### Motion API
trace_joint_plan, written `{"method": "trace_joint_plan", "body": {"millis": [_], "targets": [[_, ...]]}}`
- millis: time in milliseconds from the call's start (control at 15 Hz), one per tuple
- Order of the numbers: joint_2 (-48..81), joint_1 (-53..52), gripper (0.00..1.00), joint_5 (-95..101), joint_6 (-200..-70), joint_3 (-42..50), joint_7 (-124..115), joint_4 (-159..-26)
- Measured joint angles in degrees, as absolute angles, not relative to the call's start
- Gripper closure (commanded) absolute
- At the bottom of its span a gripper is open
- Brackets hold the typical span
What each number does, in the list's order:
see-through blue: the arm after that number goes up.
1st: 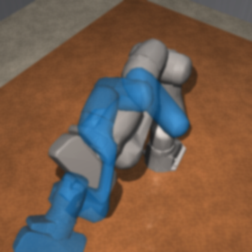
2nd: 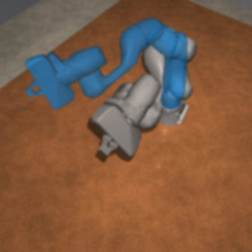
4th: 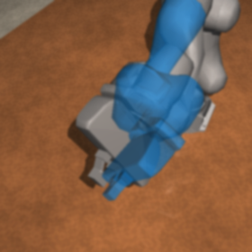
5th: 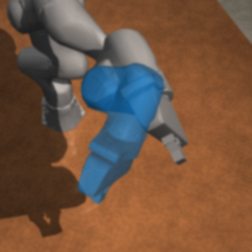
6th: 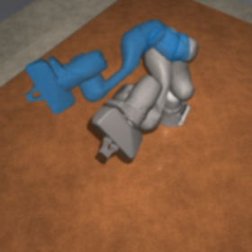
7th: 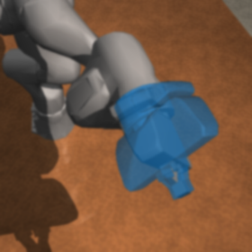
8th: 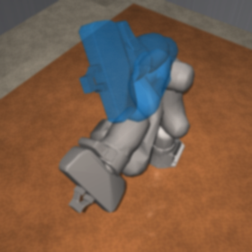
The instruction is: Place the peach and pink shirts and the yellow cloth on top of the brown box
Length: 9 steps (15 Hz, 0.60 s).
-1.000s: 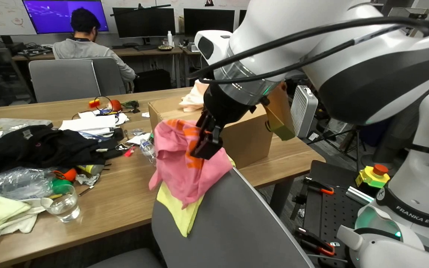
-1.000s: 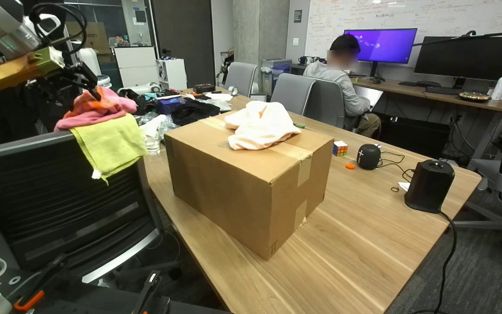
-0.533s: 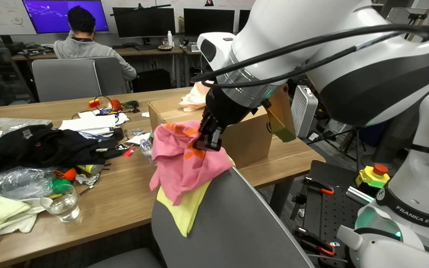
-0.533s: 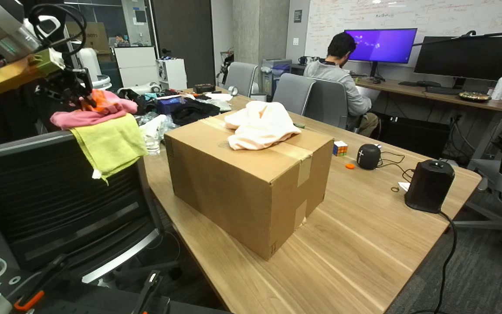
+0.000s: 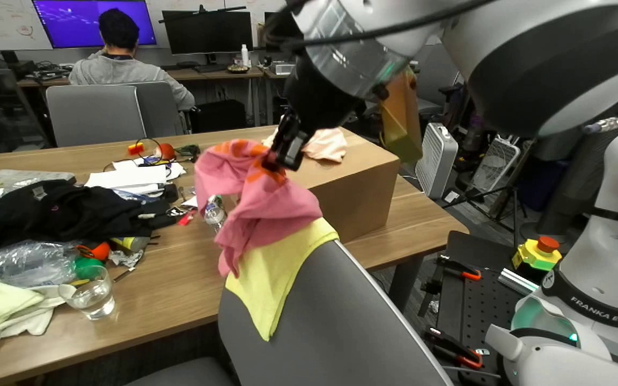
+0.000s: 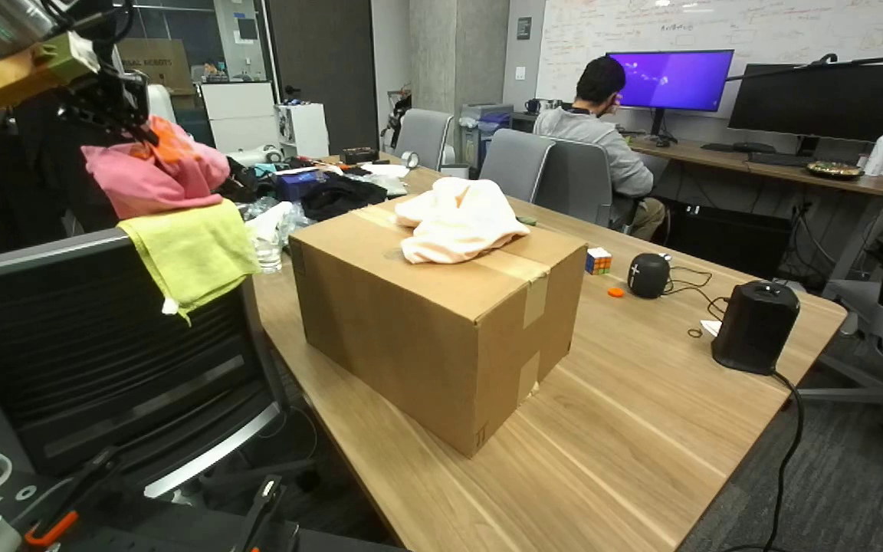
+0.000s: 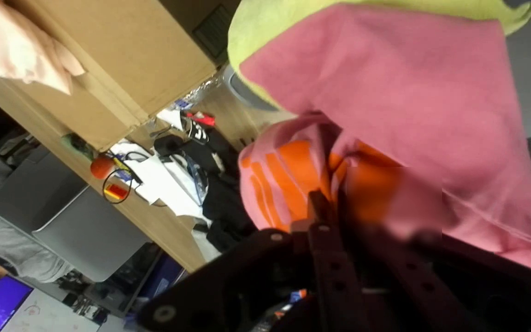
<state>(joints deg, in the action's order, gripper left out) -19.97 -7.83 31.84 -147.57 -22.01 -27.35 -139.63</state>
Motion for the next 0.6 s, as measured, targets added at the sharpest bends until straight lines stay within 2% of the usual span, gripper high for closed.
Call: {"method": "trace_joint_plan", "body": {"millis": [600], "targets": [[-20.8,0.0,0.97,31.6,-141.3,-21.8,-28.9,-122.8]]}}
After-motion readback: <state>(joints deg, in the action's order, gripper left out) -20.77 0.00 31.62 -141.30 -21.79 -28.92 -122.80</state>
